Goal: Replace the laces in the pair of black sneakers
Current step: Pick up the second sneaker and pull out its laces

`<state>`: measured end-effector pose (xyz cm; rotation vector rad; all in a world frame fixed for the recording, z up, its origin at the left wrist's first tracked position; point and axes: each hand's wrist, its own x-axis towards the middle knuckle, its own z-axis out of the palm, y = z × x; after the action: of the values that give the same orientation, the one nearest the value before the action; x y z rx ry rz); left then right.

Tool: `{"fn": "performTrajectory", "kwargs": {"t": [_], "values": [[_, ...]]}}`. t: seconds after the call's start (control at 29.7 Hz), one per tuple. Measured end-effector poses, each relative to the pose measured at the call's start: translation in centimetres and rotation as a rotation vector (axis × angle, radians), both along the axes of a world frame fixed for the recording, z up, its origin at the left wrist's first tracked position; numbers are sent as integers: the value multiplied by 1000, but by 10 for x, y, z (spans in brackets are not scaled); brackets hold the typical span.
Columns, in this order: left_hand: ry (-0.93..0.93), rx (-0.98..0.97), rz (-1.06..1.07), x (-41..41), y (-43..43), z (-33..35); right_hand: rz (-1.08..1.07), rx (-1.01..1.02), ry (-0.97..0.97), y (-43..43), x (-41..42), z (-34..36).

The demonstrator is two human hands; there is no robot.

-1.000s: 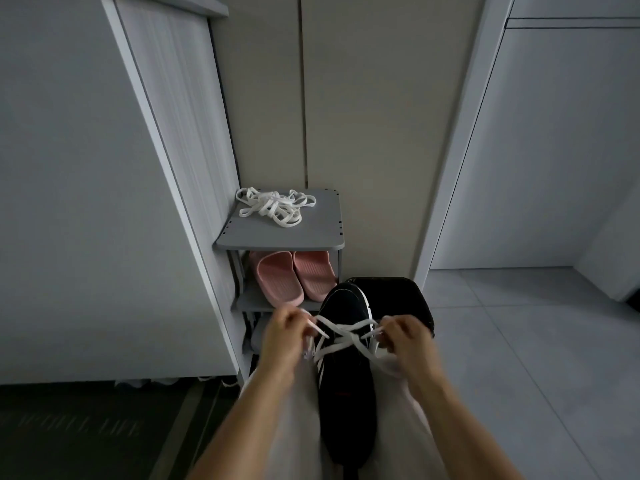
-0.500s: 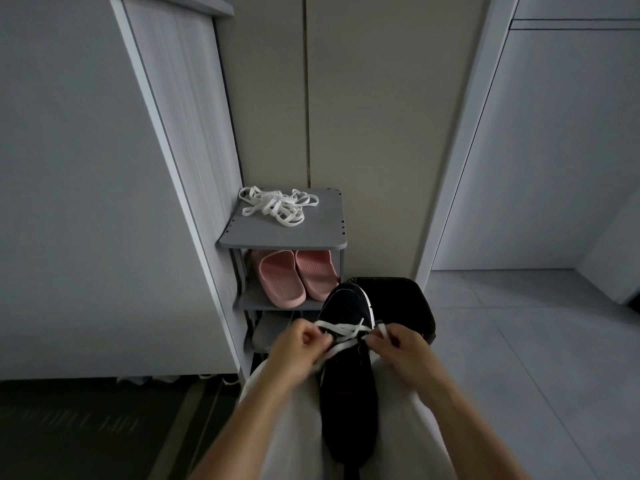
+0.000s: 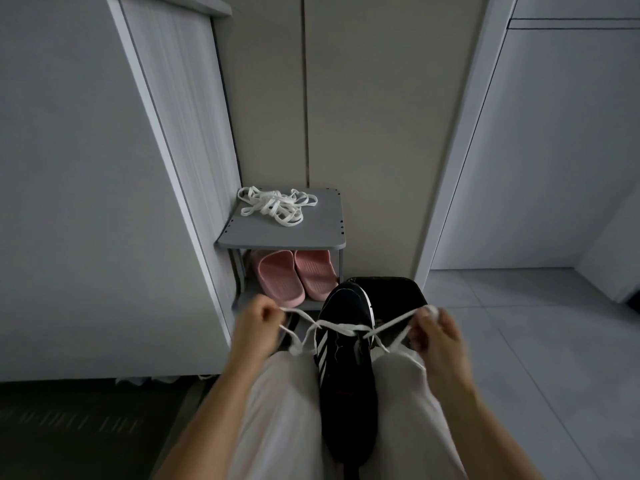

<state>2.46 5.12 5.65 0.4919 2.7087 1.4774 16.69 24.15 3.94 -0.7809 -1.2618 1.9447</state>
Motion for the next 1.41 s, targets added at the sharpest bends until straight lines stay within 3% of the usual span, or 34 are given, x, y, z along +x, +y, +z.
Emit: {"fn": "performTrajectory", "kwargs": {"t": [0.1,0.2,0.3,0.37,0.44,0.5,0.57,0.64,0.84,0.97,1.18,1.41], "values": [[23,149,165,-26,-26,11,-183,-143,135,21,9,6],[8,-1,34,-23,-25,6,-231,-172,123,31,11,11],[101,-149,-119,-7,-9,-10,62,42,-298,24,8,13],[157,-168,-280,5,6,-18,313,428,-736,18,5,6],[230,-246,-419,12,20,-20,314,865,-1016,10,2,-1],[288,-324,-475,14,29,-19,224,973,-885,-2,-3,-3],[318,-376,-492,12,32,-16,299,992,-684,-10,-13,-5],[335,-384,-521,12,30,-11,373,989,-629,-12,-22,-4],[-29,-130,-639,39,18,-8,440,1019,-610,-12,-21,4],[56,-68,-346,25,21,-19,612,821,-563,-22,-19,9],[211,-309,-495,18,41,-12,452,842,-571,-16,-22,7],[202,-396,-503,13,54,-8,472,894,-607,-19,-32,5]]}}
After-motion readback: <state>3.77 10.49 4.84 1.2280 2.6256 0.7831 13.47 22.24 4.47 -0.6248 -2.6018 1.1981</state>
